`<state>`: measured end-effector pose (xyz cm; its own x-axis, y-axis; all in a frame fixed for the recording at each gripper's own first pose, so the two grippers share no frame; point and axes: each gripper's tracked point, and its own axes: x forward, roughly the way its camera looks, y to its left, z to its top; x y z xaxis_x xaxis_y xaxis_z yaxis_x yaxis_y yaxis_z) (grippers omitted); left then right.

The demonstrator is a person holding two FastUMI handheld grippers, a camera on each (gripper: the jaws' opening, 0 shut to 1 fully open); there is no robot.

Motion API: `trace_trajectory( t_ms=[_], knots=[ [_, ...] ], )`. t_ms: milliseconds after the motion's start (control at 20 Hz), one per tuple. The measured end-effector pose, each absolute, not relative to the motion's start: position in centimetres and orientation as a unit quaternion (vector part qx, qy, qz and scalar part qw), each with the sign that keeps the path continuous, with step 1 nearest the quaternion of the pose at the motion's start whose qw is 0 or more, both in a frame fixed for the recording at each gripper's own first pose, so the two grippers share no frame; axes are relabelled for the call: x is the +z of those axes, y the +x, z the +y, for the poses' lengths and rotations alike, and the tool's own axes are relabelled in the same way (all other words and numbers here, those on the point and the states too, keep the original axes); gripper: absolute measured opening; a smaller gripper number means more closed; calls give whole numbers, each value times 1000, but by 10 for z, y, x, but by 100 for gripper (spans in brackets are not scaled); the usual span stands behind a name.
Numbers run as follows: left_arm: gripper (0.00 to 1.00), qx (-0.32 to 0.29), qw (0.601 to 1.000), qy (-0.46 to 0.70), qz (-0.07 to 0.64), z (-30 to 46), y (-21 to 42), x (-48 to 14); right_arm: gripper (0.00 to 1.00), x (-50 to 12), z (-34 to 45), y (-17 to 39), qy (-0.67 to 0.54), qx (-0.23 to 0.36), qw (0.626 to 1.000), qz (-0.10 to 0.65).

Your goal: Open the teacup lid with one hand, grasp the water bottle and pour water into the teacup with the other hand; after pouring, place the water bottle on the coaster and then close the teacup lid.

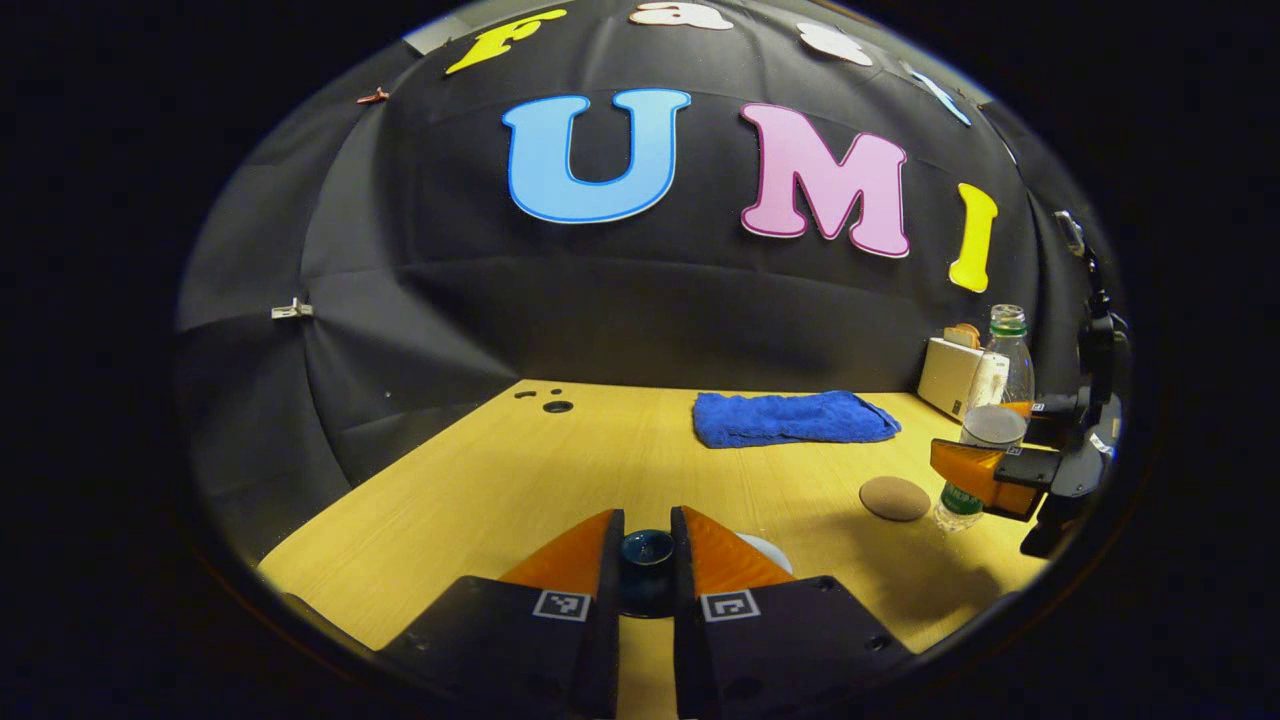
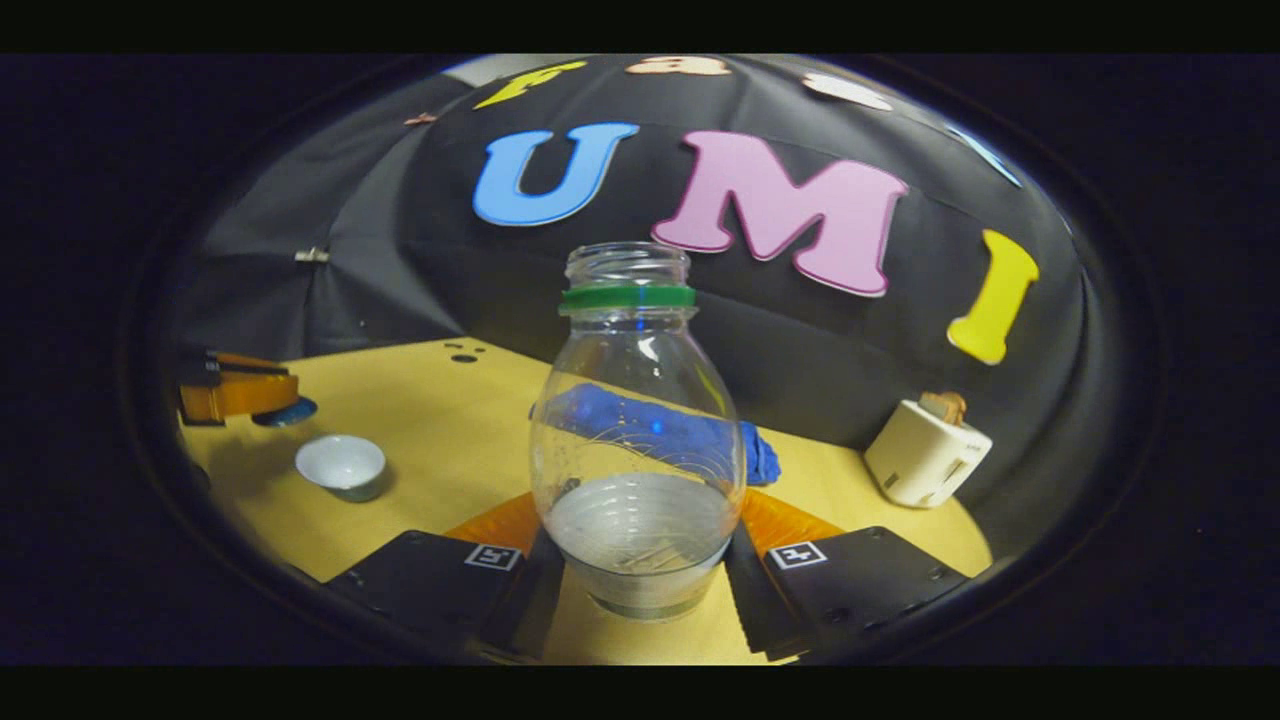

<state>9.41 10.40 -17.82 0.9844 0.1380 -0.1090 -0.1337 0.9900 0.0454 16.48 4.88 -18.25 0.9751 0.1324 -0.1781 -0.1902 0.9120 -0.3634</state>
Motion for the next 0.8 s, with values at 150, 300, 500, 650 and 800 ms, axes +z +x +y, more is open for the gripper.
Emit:
trace_trajectory(
  t_ms=[150,300,500,650,800],
  knots=[
    [26,78,996,14,50,116,86,-173,74,-172,53,176,-286,86,953,47],
    [26,86,995,17,47,129,77,-171,71,-178,70,184,-338,100,935,34],
    [26,92,995,15,46,145,68,-170,74,-184,96,188,-421,126,898,10],
    [26,96,994,15,47,159,60,-172,74,-186,116,190,-479,141,866,-21],
    [26,101,994,9,52,170,57,-173,74,-190,131,192,-521,152,839,-46]
  ],
)
